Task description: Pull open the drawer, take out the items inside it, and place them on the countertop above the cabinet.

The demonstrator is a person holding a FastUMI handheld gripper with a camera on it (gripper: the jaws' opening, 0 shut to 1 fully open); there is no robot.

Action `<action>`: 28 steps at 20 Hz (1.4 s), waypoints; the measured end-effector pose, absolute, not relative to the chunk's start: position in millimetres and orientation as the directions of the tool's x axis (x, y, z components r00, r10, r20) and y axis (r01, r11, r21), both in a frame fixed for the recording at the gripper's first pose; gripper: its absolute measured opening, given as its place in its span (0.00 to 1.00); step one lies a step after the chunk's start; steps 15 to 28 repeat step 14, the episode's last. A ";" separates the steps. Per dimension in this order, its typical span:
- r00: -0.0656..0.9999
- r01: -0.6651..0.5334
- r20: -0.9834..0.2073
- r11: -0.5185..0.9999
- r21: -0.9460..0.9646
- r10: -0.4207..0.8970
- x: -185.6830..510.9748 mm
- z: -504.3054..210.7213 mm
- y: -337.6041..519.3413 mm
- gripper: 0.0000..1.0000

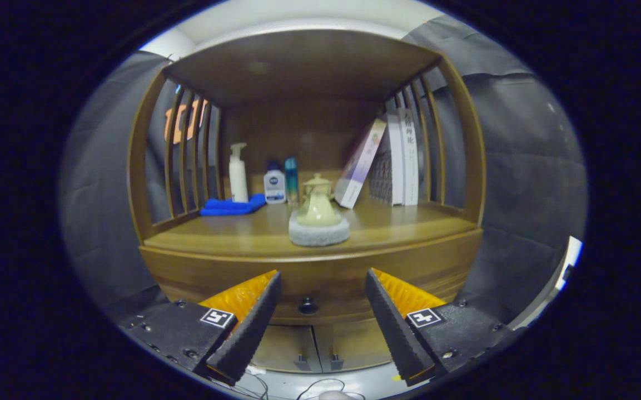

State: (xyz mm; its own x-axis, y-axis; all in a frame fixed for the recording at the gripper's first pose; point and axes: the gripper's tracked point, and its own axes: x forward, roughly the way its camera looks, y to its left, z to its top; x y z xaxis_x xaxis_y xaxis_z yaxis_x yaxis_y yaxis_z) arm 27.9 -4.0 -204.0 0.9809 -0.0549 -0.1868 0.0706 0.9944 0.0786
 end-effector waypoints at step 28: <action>0.997 0.057 0.040 0.996 0.065 -0.060 -50.9 -89.6 -32.9 0.98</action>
